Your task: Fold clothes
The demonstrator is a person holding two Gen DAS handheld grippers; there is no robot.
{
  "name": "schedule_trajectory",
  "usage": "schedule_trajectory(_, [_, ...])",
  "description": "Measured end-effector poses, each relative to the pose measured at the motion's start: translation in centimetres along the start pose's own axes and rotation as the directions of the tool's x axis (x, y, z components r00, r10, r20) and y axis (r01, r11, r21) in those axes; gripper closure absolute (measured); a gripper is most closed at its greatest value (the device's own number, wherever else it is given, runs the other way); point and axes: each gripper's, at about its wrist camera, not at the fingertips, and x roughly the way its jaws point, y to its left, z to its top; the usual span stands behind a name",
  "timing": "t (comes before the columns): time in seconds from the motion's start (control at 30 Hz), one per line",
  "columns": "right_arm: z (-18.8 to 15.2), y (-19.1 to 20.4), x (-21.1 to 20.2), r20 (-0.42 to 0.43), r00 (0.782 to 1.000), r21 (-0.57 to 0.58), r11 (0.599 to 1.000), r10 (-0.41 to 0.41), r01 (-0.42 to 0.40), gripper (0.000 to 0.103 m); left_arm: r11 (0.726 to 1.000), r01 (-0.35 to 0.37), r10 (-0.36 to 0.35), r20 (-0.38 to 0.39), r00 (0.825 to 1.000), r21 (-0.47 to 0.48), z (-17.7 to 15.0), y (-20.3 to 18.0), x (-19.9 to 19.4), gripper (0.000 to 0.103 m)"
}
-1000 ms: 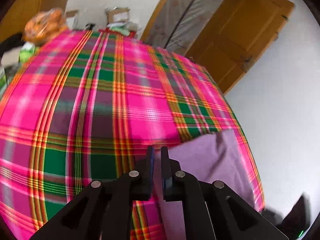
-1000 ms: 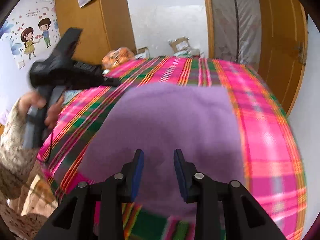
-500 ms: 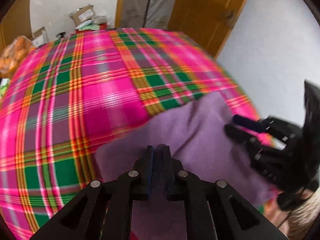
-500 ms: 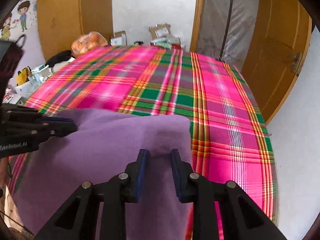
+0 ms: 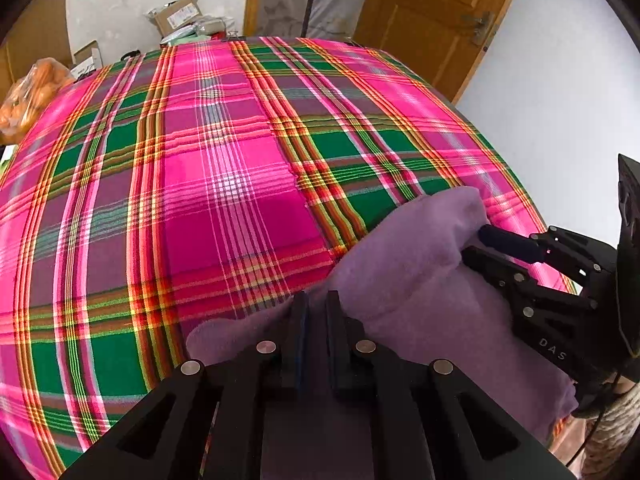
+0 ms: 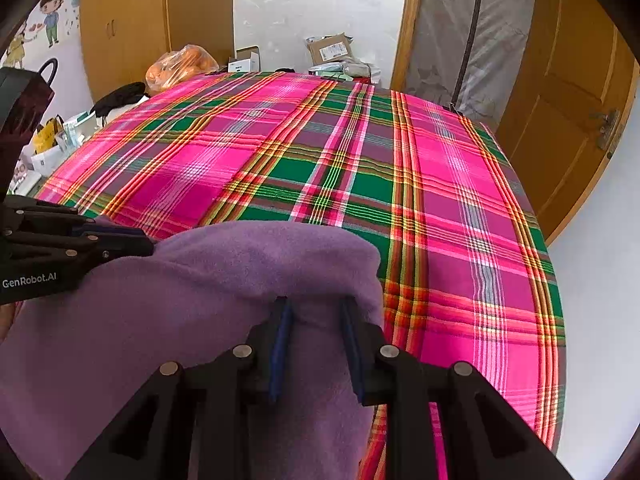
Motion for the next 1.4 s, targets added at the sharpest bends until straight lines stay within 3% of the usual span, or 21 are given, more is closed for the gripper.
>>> schedule_trajectory(0.2, [-0.1,-0.5,-0.5,0.03,0.999,0.039,0.999,0.01,-0.011,0.077,1.0,-0.008,0.009,0.048,0.999,-0.02,-0.7,-0.4,-2.4,0.094])
schedule_trajectory(0.33, [-1.2,-0.5,-3.5,0.071,0.997,0.079,0.997,0.012,-0.017,0.077,1.0,0.015,-0.015,0.111,0.994,0.006,-2.5,-1.1,-5.7,0.094])
schedule_trajectory(0.5, [-3.8,0.5,-6.7,0.098,0.994,0.049,0.997,0.056,-0.061,0.077,0.998,0.027,-0.035,0.13,0.991,0.059,-5.1,-2.7,-7.8,0.094])
schedule_trajectory(0.63, [-5.9,1.1,-8.1,0.101,0.992,0.056,0.995,0.079,-0.085,0.077,0.996,0.034,-0.045,0.132,0.99,0.084,-6.7,-4.1,-7.9,0.094])
schedule_trajectory(0.8, [-7.7,0.8,-7.5,0.07,0.995,0.088,0.993,0.073,-0.079,0.077,0.989,-0.033,0.015,0.126,0.992,0.141,-8.3,-5.1,-6.8,0.094])
schedule_trajectory(1.0, [-8.8,0.1,-7.1,0.104,0.989,0.134,0.984,0.103,-0.117,0.077,0.993,-0.015,-0.004,0.161,0.987,0.119,-9.1,-4.7,-6.5,0.094])
schedule_trajectory(1.3, [-9.1,0.5,-7.7,0.098,0.992,0.139,0.986,0.075,-0.089,0.077,0.994,-0.011,-0.006,0.159,0.987,0.105,-9.4,-4.4,-7.1,0.093])
schedule_trajectory(1.4, [-9.4,1.3,-8.8,0.102,0.994,0.115,0.993,0.024,-0.036,0.077,0.994,-0.034,0.017,0.16,0.987,0.106,-9.8,-4.6,-7.7,0.092])
